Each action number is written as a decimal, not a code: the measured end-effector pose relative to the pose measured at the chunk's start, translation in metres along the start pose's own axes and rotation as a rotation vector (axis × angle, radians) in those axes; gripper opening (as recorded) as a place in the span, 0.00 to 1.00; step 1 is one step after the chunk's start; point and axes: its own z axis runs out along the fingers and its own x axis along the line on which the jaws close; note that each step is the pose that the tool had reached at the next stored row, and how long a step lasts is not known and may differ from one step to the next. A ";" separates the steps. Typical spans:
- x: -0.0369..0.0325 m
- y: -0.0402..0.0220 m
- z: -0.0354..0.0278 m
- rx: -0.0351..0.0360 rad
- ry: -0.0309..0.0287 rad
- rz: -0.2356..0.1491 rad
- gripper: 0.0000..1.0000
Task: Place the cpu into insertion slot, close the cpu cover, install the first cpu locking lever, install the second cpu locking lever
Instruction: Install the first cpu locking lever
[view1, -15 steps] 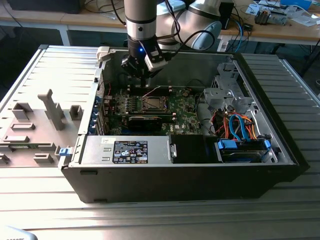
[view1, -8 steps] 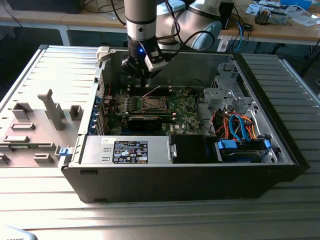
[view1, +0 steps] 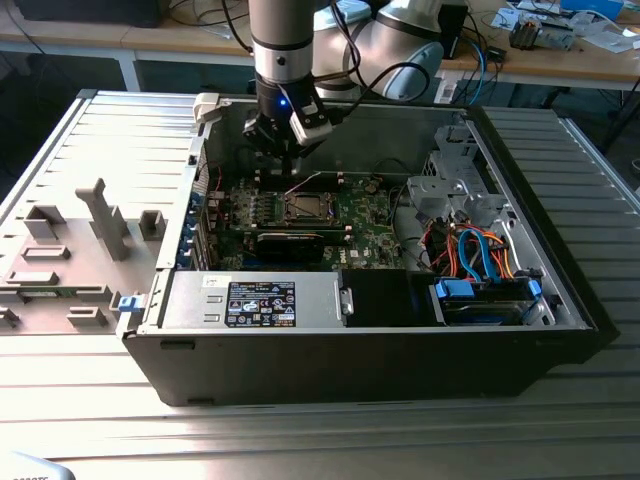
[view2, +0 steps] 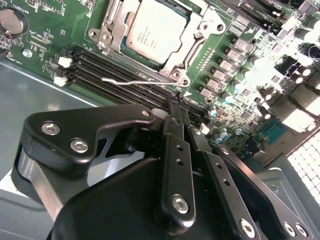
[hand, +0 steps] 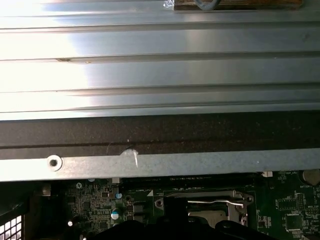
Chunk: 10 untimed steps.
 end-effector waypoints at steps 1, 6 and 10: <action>-0.0001 0.0000 0.0002 0.0000 0.0000 0.000 0.11; -0.0006 -0.0001 0.0023 -0.0001 0.0000 0.000 0.11; -0.0008 -0.0002 0.0042 0.0000 0.0001 0.000 0.11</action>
